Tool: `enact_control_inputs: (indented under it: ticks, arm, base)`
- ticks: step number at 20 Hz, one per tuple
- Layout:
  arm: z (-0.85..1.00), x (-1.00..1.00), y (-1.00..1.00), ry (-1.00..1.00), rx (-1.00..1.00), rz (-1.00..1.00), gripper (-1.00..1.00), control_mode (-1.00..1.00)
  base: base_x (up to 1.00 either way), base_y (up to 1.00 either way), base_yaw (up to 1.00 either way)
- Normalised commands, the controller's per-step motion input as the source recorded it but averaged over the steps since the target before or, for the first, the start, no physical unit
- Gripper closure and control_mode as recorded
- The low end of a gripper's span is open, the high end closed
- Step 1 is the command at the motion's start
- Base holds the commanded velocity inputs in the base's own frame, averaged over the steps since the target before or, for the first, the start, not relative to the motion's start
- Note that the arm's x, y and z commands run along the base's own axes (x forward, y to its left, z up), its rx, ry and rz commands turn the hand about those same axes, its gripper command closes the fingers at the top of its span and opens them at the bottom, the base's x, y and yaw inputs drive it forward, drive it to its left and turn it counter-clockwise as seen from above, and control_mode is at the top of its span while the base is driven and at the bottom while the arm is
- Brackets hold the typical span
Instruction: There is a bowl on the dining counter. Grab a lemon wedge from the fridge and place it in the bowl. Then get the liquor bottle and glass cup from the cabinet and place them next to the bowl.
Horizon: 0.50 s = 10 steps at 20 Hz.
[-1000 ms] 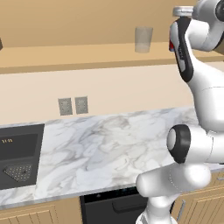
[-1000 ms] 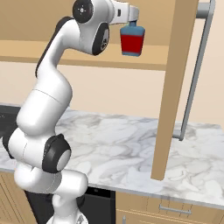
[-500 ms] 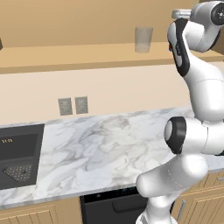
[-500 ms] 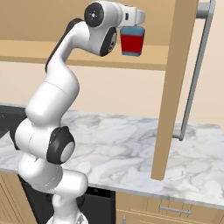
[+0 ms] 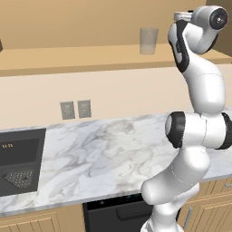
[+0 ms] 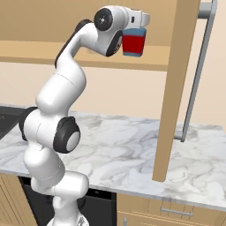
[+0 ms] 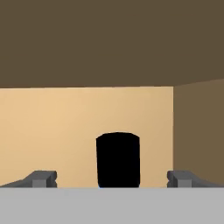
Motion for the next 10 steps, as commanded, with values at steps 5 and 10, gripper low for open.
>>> enact_control_inputs:
  ticks: [5,10]
  arm:
    - [-0.02,0.28,-0.13,0.00,0.00,0.02,-1.00,-1.00]
    - [0.00,0.31,-0.12,0.00,0.00,0.01,-1.00,-1.00]
  base:
    - [0.00,0.00,0.00]
    - [0.00,0.00,0.00]
